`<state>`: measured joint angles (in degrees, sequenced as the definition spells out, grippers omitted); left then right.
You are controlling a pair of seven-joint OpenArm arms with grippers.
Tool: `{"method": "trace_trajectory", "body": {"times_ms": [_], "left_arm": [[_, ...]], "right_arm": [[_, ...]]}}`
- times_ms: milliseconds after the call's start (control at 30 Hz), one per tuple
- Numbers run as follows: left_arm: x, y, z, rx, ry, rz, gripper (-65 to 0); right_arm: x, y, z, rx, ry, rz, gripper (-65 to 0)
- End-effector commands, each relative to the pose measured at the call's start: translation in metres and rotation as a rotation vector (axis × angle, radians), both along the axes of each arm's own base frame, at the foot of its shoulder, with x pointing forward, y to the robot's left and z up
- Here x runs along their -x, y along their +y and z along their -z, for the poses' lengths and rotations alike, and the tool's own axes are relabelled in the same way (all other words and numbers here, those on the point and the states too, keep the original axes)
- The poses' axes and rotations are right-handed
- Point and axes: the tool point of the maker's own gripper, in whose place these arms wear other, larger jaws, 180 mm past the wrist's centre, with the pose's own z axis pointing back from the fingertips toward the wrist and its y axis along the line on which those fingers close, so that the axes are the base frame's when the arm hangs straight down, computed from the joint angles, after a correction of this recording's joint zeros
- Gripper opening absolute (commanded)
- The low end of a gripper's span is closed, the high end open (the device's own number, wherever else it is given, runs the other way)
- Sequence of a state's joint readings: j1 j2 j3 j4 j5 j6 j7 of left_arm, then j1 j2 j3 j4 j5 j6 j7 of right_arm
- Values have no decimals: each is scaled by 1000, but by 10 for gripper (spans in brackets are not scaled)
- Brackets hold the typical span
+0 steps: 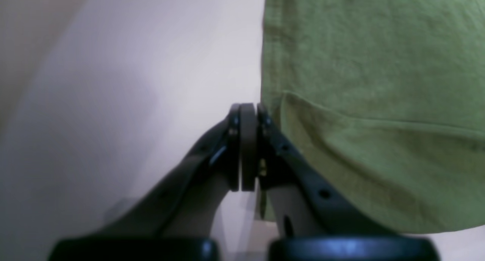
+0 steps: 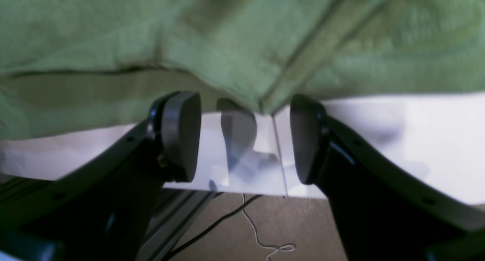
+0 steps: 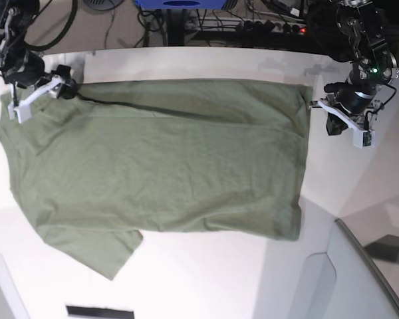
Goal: Layout the t-shirt on the table in an organized manner, then fold the t-shirt properly
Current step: 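Hold the shirt edge with both grippers and pull it taut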
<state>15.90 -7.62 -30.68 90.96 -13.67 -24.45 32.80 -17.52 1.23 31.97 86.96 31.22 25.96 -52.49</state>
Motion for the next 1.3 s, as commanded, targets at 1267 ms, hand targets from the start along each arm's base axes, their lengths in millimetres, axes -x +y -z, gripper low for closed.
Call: {"method": "trace_trajectory", "body": {"times_ms": [1267], "left_arm": [[-1,4,2,7,-9,-3,-650]], "right_arm": [[-14,5,-5,-25,-43,12,-306]]}}
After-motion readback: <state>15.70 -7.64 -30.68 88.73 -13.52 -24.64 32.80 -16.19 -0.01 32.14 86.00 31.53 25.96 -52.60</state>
